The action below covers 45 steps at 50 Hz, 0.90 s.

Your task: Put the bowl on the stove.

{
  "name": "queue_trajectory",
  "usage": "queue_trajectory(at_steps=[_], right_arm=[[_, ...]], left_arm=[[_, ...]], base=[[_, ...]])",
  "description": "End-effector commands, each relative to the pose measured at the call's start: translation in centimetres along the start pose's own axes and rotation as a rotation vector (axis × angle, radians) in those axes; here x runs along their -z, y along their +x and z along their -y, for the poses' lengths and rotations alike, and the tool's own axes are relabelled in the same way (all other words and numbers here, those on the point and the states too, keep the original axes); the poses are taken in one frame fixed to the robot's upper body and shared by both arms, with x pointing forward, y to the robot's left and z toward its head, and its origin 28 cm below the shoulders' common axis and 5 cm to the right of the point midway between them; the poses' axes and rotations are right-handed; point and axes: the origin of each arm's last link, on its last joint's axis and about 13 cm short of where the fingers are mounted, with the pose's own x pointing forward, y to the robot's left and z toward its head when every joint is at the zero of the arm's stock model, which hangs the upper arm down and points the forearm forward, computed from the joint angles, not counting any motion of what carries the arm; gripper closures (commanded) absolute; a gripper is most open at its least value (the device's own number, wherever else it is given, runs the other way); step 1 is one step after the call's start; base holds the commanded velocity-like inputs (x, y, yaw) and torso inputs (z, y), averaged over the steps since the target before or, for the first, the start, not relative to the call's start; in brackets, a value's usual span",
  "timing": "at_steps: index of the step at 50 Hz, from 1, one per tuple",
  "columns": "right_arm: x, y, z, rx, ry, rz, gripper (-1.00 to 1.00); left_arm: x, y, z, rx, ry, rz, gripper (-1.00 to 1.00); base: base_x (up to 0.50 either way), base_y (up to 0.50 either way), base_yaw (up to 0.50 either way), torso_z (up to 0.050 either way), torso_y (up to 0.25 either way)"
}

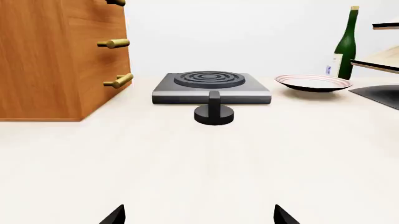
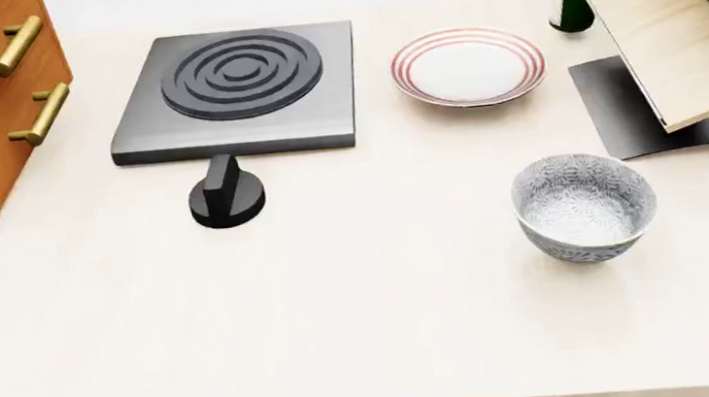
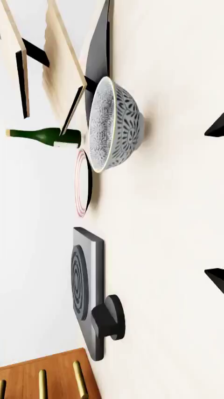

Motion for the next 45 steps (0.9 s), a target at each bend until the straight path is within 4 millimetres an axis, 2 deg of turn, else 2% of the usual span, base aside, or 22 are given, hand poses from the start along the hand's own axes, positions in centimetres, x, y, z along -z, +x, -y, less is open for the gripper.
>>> queue_trajectory(at_steps=[1,4,14,15,16,27,33,35,37,40,41,42,43,44,45], right_arm=[[0.3,-0.1,0.0,0.005,0.040,-0.035,-1.00],[0.3,-0.1,0.1,-0.002,0.035,-0.039,-1.00],[0.8,-0.1,0.3,-0.006,0.062,-0.070,-1.00],[3.4,0.2,1.0,0.018,0.044,-0.136,-1.00],[0.8,-0.1,0.3,-0.006,0.063,-0.071,-1.00],[0.8,-0.2,0.2,-0.017,0.056,-0.068,-1.00],[0.1,0.1,0.9,0.043,0.237,-0.151,-1.00],[-0.5,0.2,1.1,0.047,0.245,-0.148,-1.00],[-1.9,0.6,1.6,0.028,0.217,-0.110,-1.00],[-4.8,1.6,2.8,-0.023,0.155,-0.012,-1.00],[-6.7,2.0,3.6,-0.067,0.175,0.000,-1.00],[-8.3,2.4,4.4,-0.065,0.124,0.079,-1.00],[-9.1,2.5,4.8,-0.066,0.126,0.097,-1.00],[-11.5,3.0,6.8,-0.058,0.119,0.150,-1.00],[-11.8,3.0,7.1,-0.051,0.108,0.161,-1.00]], left_arm=[[-0.2,0.1,0.0,0.007,-0.014,0.011,-1.00],[-0.2,0.1,0.0,0.000,-0.062,0.006,-1.00],[-0.3,0.0,0.1,0.020,-0.050,0.002,-1.00],[3.4,0.1,0.6,0.110,0.011,-0.231,-1.00],[-0.3,0.0,0.1,0.025,-0.051,0.005,-1.00],[-0.4,-0.1,0.1,0.019,-0.050,0.016,-1.00],[-0.6,-0.2,-0.1,-0.014,-0.088,0.038,-1.00],[-0.8,-0.3,-0.1,-0.027,-0.101,0.055,-1.00],[-1.6,-0.5,-0.2,-0.037,-0.098,0.132,-1.00],[-2.6,-0.6,-0.5,-0.029,-0.069,0.244,-1.00],[-3.3,-0.7,-0.7,-0.041,-0.011,0.312,-1.00],[-4.3,-0.9,-0.7,-0.026,-0.050,0.394,-1.00],[-4.8,-1.0,-0.8,-0.014,-0.084,0.421,-1.00],[-7.3,-1.6,-1.1,0.014,-0.144,0.571,-1.00],[-7.7,-1.6,-1.2,0.001,-0.149,0.586,-1.00]], base=[[0.00,0.00,0.00,0.000,0.000],[0.00,0.00,0.00,0.000,0.000],[0.00,0.00,0.00,0.000,0.000],[0.00,0.00,0.00,0.000,0.000],[0.00,0.00,0.00,0.000,0.000],[0.00,0.00,0.00,0.000,0.000],[0.00,0.00,0.00,0.000,0.000],[0.00,0.00,0.00,0.000,0.000],[0.00,0.00,0.00,0.000,0.000],[0.00,0.00,0.00,0.000,0.000],[0.00,0.00,0.00,0.000,0.000],[0.00,0.00,0.00,0.000,0.000],[0.00,0.00,0.00,0.000,0.000],[0.00,0.00,0.00,0.000,0.000],[0.00,0.00,0.00,0.000,0.000]])
